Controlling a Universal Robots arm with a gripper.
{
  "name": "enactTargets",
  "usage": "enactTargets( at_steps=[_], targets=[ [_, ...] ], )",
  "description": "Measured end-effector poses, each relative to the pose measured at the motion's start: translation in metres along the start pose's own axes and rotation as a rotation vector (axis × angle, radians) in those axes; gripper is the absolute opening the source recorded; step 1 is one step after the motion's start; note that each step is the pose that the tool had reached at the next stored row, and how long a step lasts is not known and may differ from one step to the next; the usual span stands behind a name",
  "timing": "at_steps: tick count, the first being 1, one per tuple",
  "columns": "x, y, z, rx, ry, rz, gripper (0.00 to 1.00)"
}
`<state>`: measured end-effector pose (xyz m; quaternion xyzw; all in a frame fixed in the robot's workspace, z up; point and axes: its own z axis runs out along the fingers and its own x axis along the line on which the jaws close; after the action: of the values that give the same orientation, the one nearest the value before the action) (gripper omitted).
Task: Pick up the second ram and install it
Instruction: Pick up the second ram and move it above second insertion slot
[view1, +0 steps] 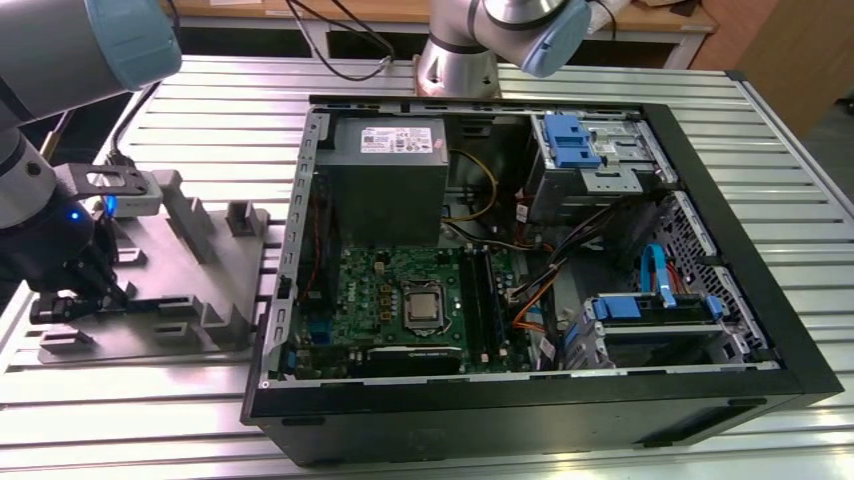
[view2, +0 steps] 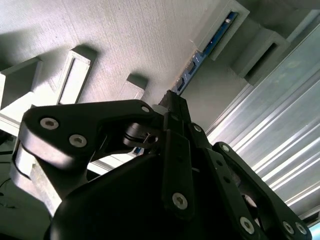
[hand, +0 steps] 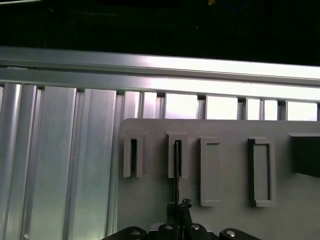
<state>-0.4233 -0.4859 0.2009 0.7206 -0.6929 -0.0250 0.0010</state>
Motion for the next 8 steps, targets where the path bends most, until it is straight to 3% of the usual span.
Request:
enactTargets(
  at_steps=[2, 8],
  targets=[
    [0.0, 0.0, 0.0002, 0.0009, -0.001, 0.031, 0.11],
    [0.0, 0.0, 0.0004, 0.0012, -0.0013, 0.032, 0.11]
  ],
)
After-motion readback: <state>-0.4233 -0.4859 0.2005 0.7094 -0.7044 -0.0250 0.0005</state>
